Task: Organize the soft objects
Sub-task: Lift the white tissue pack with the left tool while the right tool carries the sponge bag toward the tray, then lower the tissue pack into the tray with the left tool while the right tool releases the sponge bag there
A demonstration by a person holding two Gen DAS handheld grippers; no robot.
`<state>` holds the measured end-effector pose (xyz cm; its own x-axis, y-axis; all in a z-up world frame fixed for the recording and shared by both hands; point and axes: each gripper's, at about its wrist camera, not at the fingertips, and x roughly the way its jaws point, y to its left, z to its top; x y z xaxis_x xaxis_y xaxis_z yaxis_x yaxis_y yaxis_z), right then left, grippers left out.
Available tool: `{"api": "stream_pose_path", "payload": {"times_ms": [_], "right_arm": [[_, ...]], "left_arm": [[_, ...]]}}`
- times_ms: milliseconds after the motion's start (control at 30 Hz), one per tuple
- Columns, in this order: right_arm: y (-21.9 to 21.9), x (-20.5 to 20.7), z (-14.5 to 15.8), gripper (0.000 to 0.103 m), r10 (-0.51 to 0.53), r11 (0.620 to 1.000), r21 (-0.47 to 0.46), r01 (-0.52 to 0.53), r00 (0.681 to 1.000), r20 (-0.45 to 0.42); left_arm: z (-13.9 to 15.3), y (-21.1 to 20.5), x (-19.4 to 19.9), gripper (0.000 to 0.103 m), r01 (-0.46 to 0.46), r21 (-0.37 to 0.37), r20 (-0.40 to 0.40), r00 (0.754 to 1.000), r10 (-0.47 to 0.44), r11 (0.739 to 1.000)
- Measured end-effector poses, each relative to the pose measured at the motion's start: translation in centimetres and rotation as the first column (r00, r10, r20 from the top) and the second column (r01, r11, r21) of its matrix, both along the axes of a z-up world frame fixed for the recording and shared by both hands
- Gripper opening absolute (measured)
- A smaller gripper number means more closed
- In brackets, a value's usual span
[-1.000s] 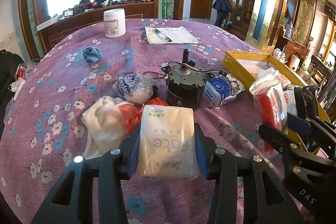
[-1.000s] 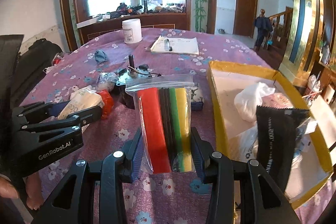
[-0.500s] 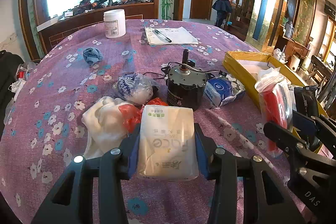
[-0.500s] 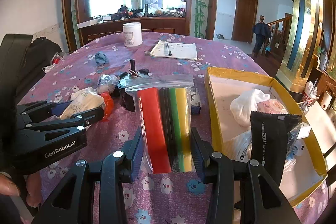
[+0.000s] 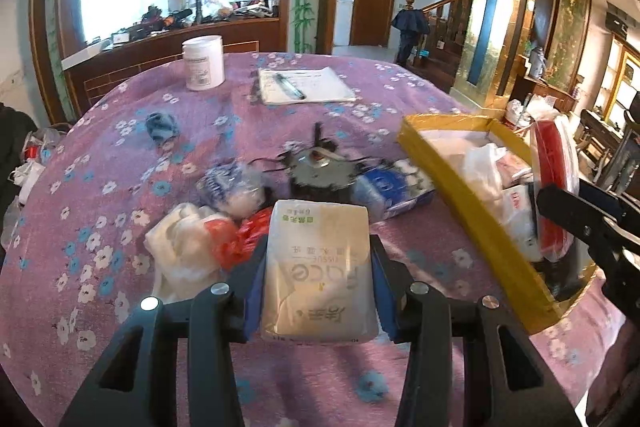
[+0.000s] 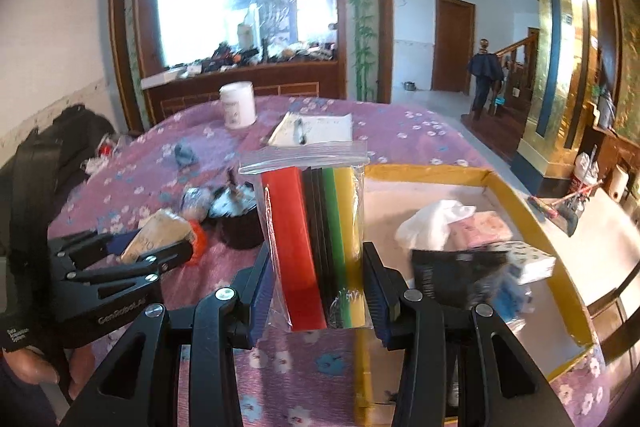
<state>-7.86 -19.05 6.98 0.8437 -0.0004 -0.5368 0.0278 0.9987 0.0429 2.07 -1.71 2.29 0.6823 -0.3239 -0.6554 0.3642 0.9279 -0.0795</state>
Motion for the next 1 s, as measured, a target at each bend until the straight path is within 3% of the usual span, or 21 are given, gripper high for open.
{"api": "stream_pose_path", "payload": {"times_ms": [267, 400, 533, 800, 900, 1000], "right_arm": [[-7.3, -1.8, 0.8, 0.045, -0.113, 0.988, 0.110, 0.110, 0.993, 0.017], [-11.2, -2.4, 0.5, 0.045, -0.169, 0.973, 0.161, 0.166, 0.986, 0.005], [-14.2, -2.1, 0.1, 0.045, -0.206, 0.962, 0.178, 0.207, 0.978, -0.028], [-17.3, 2.3, -1.8, 0.045, -0.202, 0.960, 0.165, 0.227, 0.967, -0.158], [-18.3, 4.6, -2.7, 0.045, -0.199, 0.957, 0.168, 0.235, 0.957, -0.210], [-18.7, 6.2, -3.2, 0.045, -0.184, 0.956, 0.179, 0.230, 0.953, -0.242]], "left_arm": [[2.6, -6.2, -1.0, 0.044, 0.134, -0.038, -0.007, 0.991, -0.134, 0.990], [2.8, -10.4, -1.4, 0.044, 0.197, -0.030, -0.012, 0.980, -0.198, 0.980], [2.0, -15.1, -0.4, 0.044, 0.260, -0.045, -0.070, 0.962, -0.263, 0.964], [-1.4, -21.2, 3.6, 0.044, 0.247, -0.019, -0.167, 0.955, -0.246, 0.969], [-2.5, -21.6, 4.6, 0.044, 0.234, -0.038, -0.204, 0.950, -0.237, 0.971], [-2.8, -21.3, 4.4, 0.045, 0.250, -0.052, -0.191, 0.948, -0.255, 0.967]]}}
